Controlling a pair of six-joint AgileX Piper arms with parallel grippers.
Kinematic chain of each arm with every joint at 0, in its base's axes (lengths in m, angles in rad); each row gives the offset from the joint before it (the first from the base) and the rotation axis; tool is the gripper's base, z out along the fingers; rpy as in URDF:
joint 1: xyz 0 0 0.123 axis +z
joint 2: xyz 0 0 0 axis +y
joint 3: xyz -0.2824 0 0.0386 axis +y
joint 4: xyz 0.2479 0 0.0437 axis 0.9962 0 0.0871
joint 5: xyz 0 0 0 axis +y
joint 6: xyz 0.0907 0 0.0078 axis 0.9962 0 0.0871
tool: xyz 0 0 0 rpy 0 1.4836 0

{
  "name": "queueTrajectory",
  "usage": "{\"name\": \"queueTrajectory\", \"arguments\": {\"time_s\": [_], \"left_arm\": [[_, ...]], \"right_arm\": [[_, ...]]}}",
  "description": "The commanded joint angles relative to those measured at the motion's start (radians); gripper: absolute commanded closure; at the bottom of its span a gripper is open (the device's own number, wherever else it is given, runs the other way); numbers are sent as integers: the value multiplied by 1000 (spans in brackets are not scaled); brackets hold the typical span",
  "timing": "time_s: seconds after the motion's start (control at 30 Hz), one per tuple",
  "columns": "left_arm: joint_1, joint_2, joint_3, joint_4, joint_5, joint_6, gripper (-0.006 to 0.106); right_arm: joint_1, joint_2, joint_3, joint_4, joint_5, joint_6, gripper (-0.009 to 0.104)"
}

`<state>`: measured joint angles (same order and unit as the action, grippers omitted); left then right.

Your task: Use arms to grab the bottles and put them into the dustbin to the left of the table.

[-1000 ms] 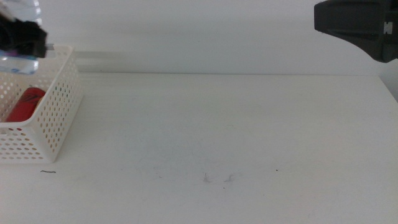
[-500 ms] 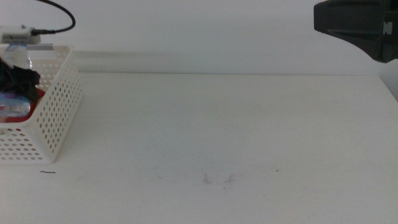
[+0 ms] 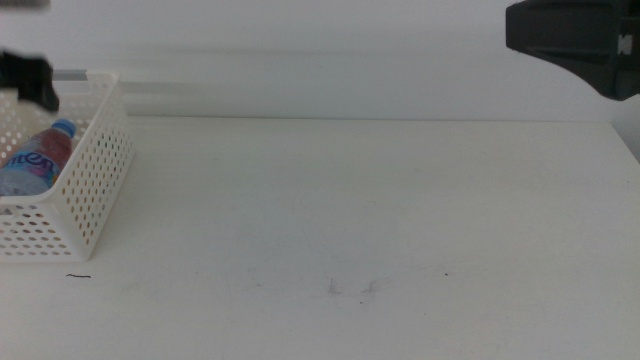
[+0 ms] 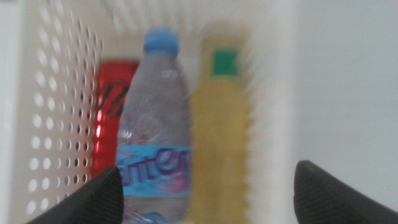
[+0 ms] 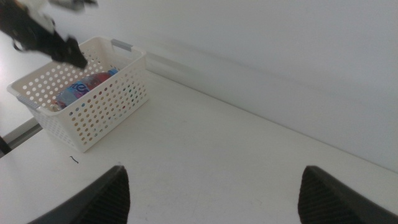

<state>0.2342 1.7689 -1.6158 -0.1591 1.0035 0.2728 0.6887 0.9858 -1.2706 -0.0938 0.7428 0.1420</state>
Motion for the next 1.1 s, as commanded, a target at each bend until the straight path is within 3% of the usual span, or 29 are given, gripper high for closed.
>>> {"name": "queueTrajectory", "arguments": {"time_s": [0.0, 0.27, 0.43, 0.63, 1.07], "left_arm": [[-49, -112, -10, 9, 23, -56, 7], [-326, -504, 60, -22, -88, -37, 7], [-472, -751, 238, 44, -192, -91, 7], [-474, -914, 374, 94, -251, -117, 7], [-474, -950, 385, 100, -238, -117, 7]], "right_arm": [[-1, -4, 4, -5, -8, -3, 5], [-1, -4, 4, -5, -8, -3, 5], [-1, -4, 4, -5, -8, -3, 5], [-1, -4, 4, -5, -8, -3, 5], [-1, -4, 4, -11, -8, -3, 5]]}}
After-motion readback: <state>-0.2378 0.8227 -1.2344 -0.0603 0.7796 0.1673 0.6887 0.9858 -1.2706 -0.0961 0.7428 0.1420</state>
